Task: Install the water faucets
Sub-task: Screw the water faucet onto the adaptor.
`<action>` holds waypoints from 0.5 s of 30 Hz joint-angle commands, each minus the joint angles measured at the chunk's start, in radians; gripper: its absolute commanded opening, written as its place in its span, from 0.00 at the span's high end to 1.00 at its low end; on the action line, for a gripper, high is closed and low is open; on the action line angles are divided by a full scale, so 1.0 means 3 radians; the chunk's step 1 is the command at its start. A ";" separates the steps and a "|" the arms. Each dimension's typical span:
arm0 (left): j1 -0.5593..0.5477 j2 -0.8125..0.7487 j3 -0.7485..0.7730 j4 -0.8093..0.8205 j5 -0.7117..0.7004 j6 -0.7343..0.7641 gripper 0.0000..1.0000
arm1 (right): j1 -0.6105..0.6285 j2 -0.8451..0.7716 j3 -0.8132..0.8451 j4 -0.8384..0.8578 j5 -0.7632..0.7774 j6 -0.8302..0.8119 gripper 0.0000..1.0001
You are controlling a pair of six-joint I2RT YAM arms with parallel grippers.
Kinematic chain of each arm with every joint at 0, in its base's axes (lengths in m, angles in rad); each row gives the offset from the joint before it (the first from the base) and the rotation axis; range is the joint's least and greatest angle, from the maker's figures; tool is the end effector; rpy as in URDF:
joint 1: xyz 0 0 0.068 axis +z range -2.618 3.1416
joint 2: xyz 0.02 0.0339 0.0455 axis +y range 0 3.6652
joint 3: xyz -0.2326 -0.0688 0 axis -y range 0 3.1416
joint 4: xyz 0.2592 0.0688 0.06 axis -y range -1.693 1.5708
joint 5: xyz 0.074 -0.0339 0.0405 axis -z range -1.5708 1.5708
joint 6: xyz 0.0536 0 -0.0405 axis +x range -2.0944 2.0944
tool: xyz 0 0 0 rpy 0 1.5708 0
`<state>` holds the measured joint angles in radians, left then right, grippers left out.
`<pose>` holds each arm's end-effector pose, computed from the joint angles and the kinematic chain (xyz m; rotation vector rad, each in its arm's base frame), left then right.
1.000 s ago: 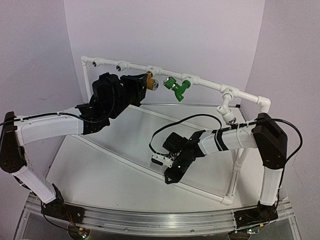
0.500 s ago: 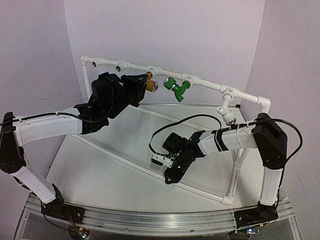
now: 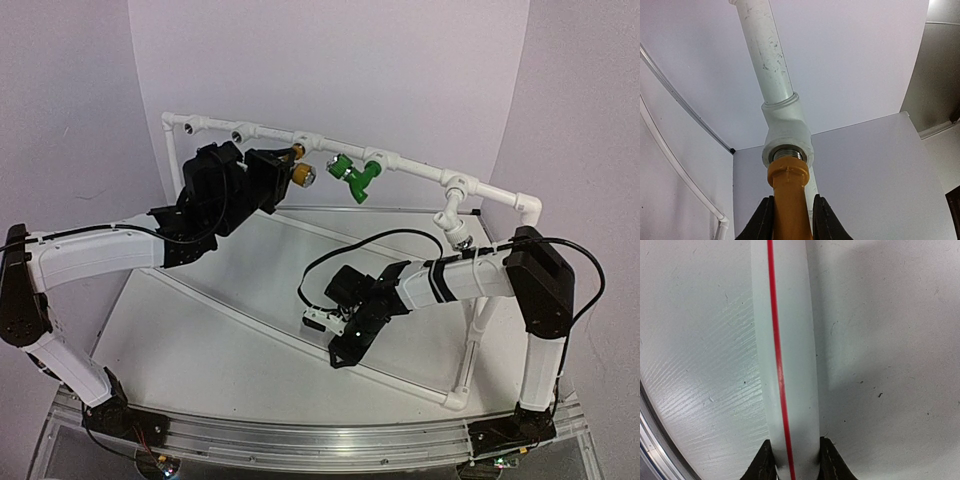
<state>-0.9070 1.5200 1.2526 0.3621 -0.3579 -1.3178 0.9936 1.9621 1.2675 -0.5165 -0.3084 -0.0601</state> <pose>0.2598 -0.3017 0.3469 -0.6587 1.5506 -1.4969 0.1993 0.3359 0.0916 -1.5243 2.4579 0.6378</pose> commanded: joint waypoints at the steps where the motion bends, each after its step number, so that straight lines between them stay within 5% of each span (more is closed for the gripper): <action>1: 0.0006 -0.0050 0.0314 0.0388 0.0191 0.0284 1.00 | 0.0072 0.0038 0.0115 -0.0033 -0.0158 0.0093 1.00; 15: 0.0006 -0.0056 0.0334 0.0386 0.0300 0.0600 1.00 | 0.0073 0.0051 0.0132 -0.0042 -0.0144 0.0104 1.00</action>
<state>-0.9028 1.5200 1.2568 0.3492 -0.3407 -1.2030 0.9936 1.9644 1.2679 -0.5167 -0.3080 -0.0601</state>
